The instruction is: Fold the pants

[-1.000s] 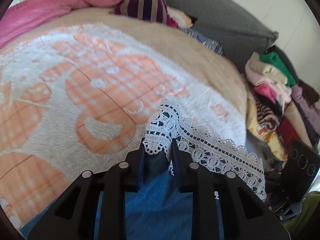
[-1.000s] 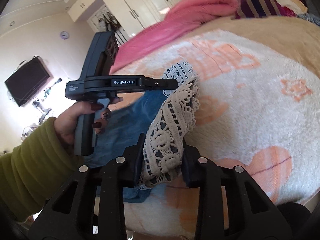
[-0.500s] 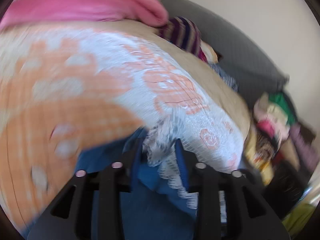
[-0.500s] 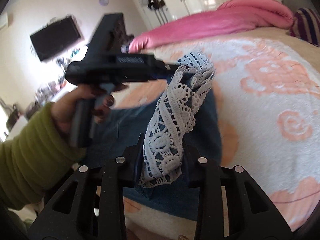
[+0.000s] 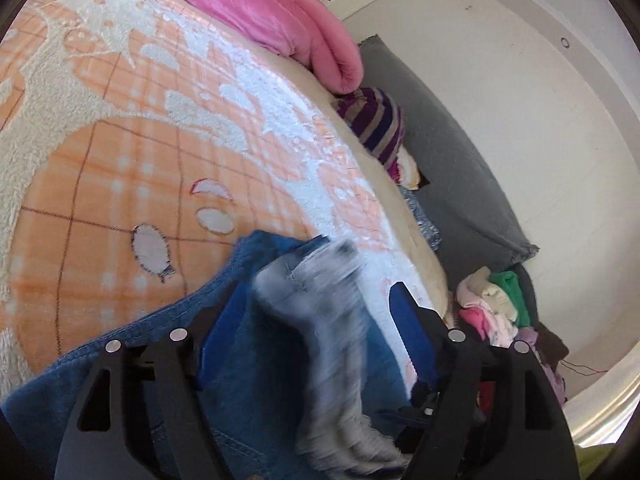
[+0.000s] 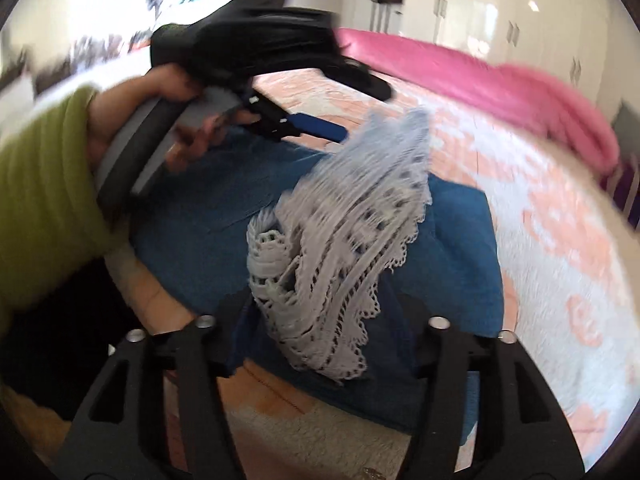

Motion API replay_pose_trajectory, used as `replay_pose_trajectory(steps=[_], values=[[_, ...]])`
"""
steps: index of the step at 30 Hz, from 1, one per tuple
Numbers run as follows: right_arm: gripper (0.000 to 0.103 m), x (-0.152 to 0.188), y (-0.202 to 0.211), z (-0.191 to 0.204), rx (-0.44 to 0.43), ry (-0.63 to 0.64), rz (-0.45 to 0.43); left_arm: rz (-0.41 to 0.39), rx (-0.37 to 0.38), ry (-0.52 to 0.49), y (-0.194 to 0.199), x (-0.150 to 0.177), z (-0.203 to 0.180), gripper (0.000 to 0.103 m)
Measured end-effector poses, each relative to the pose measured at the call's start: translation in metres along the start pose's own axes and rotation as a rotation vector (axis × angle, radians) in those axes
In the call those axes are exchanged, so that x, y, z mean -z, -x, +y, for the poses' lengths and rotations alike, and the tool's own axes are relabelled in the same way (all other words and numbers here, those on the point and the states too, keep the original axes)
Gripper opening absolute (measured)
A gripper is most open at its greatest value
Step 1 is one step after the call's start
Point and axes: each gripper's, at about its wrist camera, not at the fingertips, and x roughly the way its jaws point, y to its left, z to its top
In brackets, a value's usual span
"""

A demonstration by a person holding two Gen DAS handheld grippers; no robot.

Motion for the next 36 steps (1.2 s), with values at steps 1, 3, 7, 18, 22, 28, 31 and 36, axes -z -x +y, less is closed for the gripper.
replay_pose_trajectory(steps=[1,3,7,18,22,28,31,36], values=[[0.064,0.002,0.003,0.003,0.006,0.011,-0.011,0.01,-0.019,0.001,-0.003,0.001,0.002,0.075],[0.069,0.0,0.006,-0.004,0.012,0.006,-0.036,0.022,-0.035,0.01,-0.006,0.002,0.006,0.075],[0.072,-0.001,0.013,-0.012,0.016,-0.026,-0.041,0.024,-0.054,0.013,-0.011,0.002,0.01,0.075],[0.054,0.007,0.009,0.017,-0.094,-0.011,0.01,0.022,-0.154,-0.068,-0.029,0.004,-0.001,0.045],[0.029,0.009,-0.008,0.006,-0.113,-0.07,0.052,0.03,-0.166,-0.084,-0.038,0.002,-0.003,0.029],[0.013,0.003,0.01,-0.023,-0.266,-0.263,-0.011,0.001,-0.175,-0.154,-0.028,0.0,-0.02,0.02],[0.013,-0.006,0.012,-0.009,-0.28,-0.198,-0.025,-0.02,-0.22,-0.185,-0.013,0.001,-0.026,0.02],[0.018,-0.006,-0.007,0.017,-0.249,-0.102,0.043,0.014,-0.256,-0.121,-0.015,0.003,-0.003,0.02]])
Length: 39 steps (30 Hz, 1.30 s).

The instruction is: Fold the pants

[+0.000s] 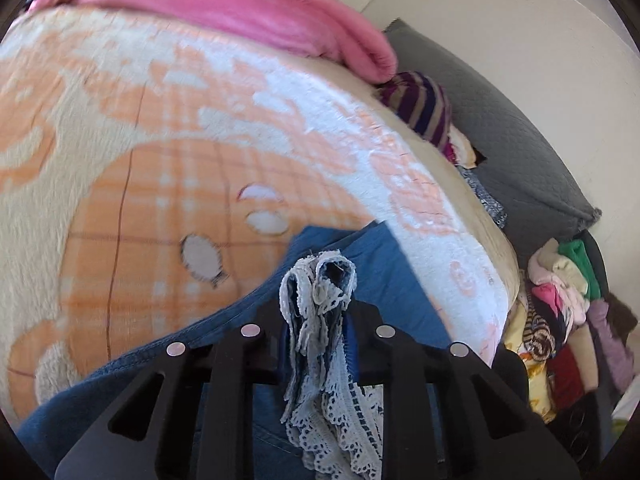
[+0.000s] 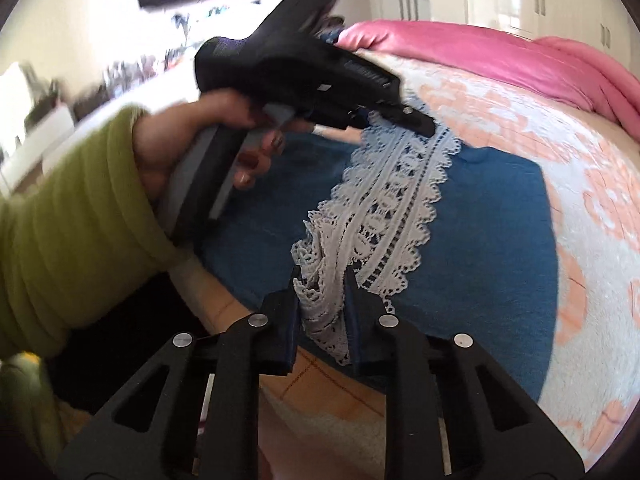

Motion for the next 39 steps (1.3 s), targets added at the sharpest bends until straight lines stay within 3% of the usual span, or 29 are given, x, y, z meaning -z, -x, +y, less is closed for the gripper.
replay_pose_trajectory(steps=[7,8,11,16,20,26,30,34,37,39], values=[[0.04,0.004,0.008,0.008,-0.094,0.001,-0.012,-0.003,-0.019,0.019,-0.003,0.001,0.009,0.035],[0.04,0.004,0.014,0.006,-0.113,-0.01,-0.023,-0.011,-0.023,0.023,0.0,0.001,0.011,0.042],[0.04,0.005,0.029,-0.011,-0.158,-0.089,-0.073,-0.058,-0.044,0.037,0.019,-0.002,0.012,0.048],[0.04,0.01,0.056,-0.051,-0.067,-0.162,-0.131,-0.14,-0.06,-0.009,0.056,0.005,-0.008,0.052],[0.04,0.02,0.065,-0.072,0.035,-0.198,-0.111,-0.143,-0.089,-0.055,0.071,0.041,-0.032,0.052],[0.04,0.023,0.063,-0.076,0.06,-0.171,-0.108,-0.14,-0.096,-0.1,0.084,0.091,-0.059,0.052],[0.04,0.027,0.051,-0.077,0.075,-0.15,-0.059,-0.098,-0.117,-0.177,0.077,0.112,-0.084,0.052],[0.04,0.037,0.036,-0.081,0.146,-0.136,0.037,-0.022,-0.195,-0.317,0.057,0.13,-0.104,0.052],[0.04,0.044,0.036,-0.087,0.143,-0.15,0.056,0.044,-0.291,-0.344,0.043,0.138,-0.097,0.053],[0.039,0.046,0.035,-0.091,0.13,-0.165,0.055,0.051,-0.294,-0.326,0.042,0.142,-0.089,0.056]])
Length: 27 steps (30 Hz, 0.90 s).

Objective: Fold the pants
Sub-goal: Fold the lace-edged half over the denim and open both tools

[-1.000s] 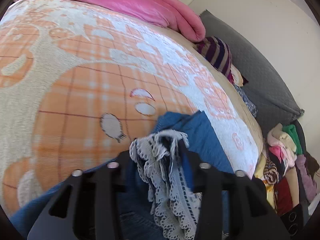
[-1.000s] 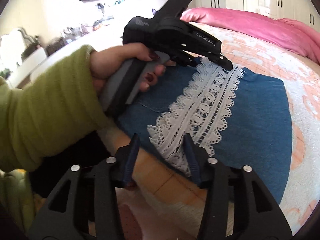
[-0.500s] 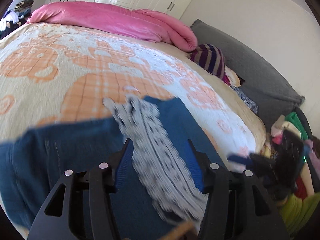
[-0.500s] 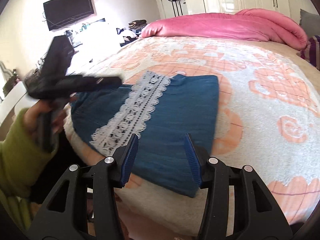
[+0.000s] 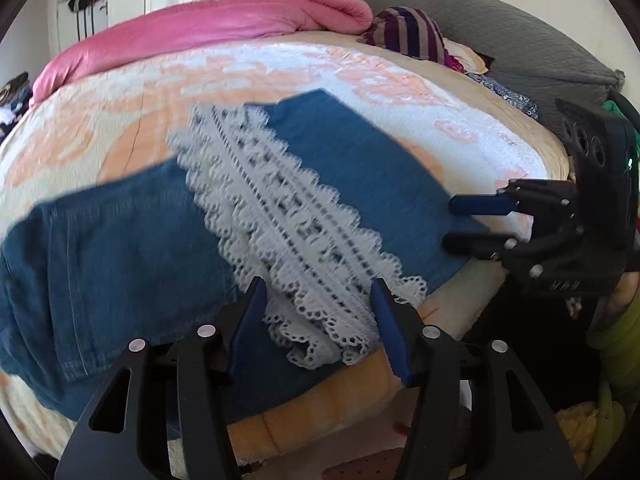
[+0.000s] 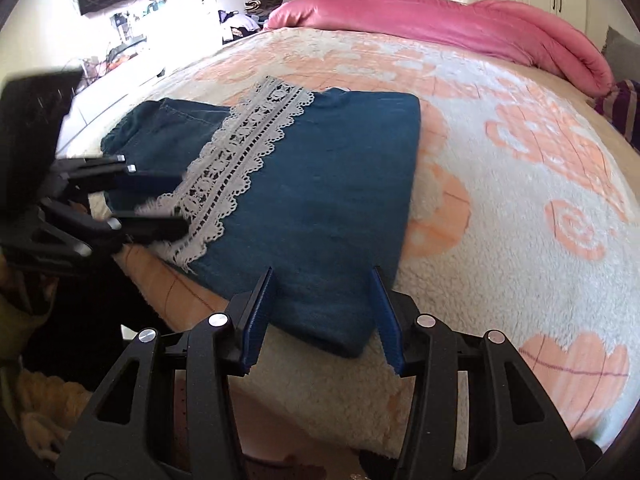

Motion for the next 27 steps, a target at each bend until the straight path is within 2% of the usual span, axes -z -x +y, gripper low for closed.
replay_pose_trajectory(steps=[2,7,10,11,13,22,24,27], values=[[0.039,0.002,-0.003,-0.003,-0.012,-0.012,0.002,-0.01,0.027,0.028,0.001,0.004,0.007,0.056],[0.041,0.002,0.001,-0.005,-0.037,-0.032,-0.012,-0.017,0.032,0.04,0.005,0.004,0.007,0.056],[0.059,0.0,0.015,-0.006,-0.069,-0.058,-0.071,-0.042,0.031,0.046,0.016,0.003,0.006,0.055],[0.061,-0.001,0.018,-0.007,-0.067,-0.062,-0.089,-0.056,0.029,0.046,0.018,0.002,0.005,0.055],[0.062,-0.003,0.024,-0.009,-0.077,-0.08,-0.124,-0.078,0.024,0.052,0.025,-0.001,0.006,0.062],[0.077,-0.016,0.033,-0.024,-0.058,-0.145,-0.168,-0.117,0.008,0.055,0.036,-0.018,0.004,0.068],[0.082,-0.024,0.035,-0.029,-0.031,-0.15,-0.177,-0.118,0.002,0.056,0.035,-0.022,0.004,0.08],[0.085,-0.037,0.038,-0.036,-0.014,-0.148,-0.191,-0.126,-0.001,0.057,0.033,-0.027,0.006,0.082]])
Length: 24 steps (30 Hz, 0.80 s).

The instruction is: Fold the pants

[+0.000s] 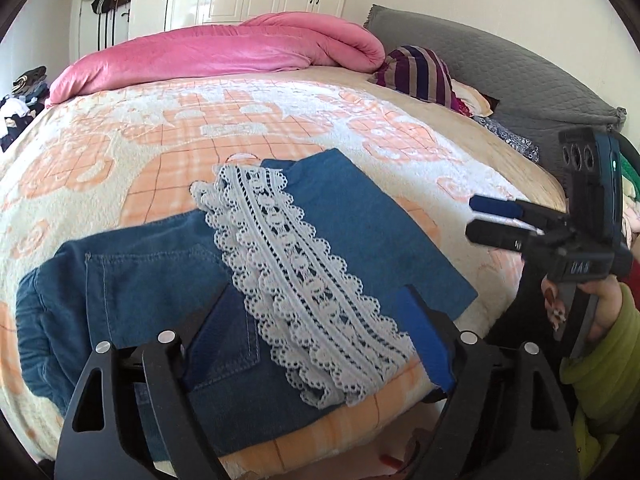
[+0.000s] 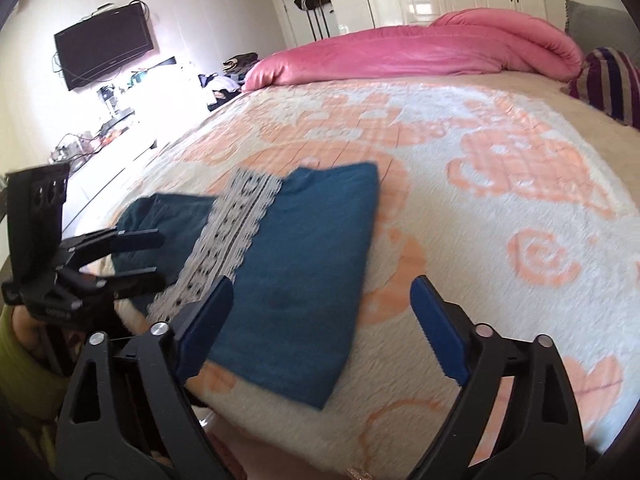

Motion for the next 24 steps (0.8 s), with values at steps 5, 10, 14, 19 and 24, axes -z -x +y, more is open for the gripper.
replay_pose_trajectory(steps=[5,10,14,19,24], values=[[0.086,-0.027,-0.009,-0.001,0.003,0.034,-0.004,-0.003,-0.003,-0.001,-0.003,-0.005,-0.002,0.082],[0.086,-0.054,-0.033,0.004,-0.014,0.071,0.015,-0.041,0.016,-0.013,-0.001,-0.01,-0.008,0.088],[0.086,-0.071,-0.064,0.017,-0.066,0.113,0.067,-0.041,0.053,-0.049,-0.006,-0.008,-0.019,0.088],[0.086,-0.076,-0.11,0.032,-0.075,0.164,0.169,0.035,0.046,-0.072,-0.028,0.004,-0.025,0.088],[0.085,-0.071,-0.152,0.027,-0.05,0.162,0.264,0.096,-0.004,-0.076,-0.043,0.017,-0.017,0.088]])
